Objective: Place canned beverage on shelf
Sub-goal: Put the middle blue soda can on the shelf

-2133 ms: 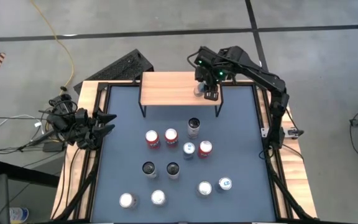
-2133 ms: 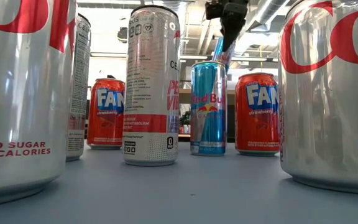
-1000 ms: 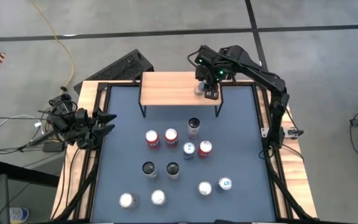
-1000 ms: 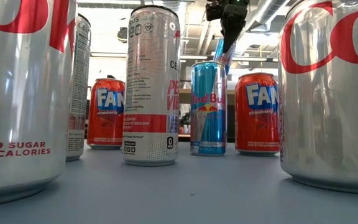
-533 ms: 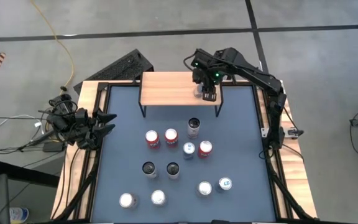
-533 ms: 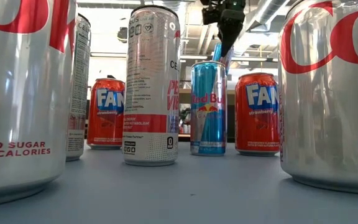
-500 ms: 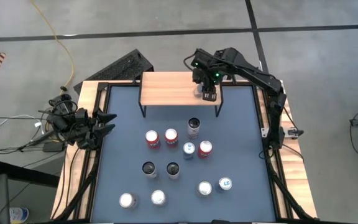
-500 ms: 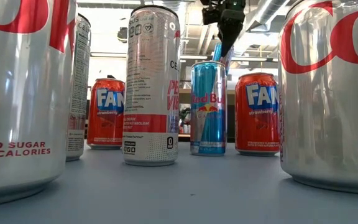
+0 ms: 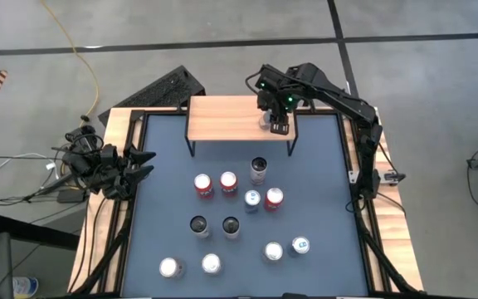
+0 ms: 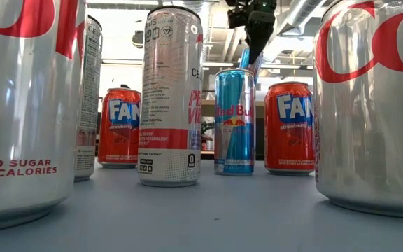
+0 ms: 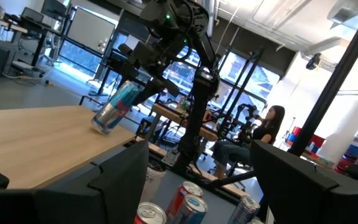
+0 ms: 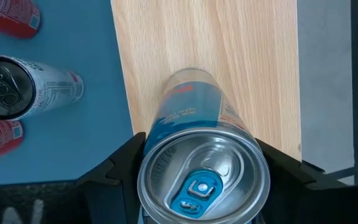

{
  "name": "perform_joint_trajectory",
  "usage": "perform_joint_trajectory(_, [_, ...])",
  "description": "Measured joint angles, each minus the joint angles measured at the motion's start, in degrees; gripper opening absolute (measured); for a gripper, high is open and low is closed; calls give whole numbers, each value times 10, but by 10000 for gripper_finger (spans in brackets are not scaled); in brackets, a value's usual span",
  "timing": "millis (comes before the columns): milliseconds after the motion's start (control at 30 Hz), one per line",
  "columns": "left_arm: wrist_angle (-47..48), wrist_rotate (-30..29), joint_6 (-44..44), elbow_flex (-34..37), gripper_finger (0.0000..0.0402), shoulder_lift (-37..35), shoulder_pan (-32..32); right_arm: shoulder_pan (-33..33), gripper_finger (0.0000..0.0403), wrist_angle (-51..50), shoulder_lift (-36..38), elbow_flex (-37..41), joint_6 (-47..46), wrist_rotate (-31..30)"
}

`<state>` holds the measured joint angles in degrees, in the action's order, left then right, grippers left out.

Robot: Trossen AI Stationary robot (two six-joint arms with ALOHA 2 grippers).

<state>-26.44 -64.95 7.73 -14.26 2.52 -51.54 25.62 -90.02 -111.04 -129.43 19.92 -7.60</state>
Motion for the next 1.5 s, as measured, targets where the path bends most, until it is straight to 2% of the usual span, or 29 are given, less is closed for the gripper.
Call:
perform_joint_trajectory(233, [0, 0, 0, 0, 272, 0, 0, 0, 238, 0, 0, 0, -6, 0])
perform_joint_trajectory(533, [0, 0, 0, 0, 272, 0, 0, 8, 261, 1, 0, -1, -10, 0])
perform_joint_trajectory(1133, [0, 0, 0, 0, 272, 0, 0, 8, 268, 5, 0, -1, -6, -1])
perform_joint_trajectory(1500, [0, 0, 11, 0, 272, 0, 0, 2, 309, 6, 0, -1, -2, -28])
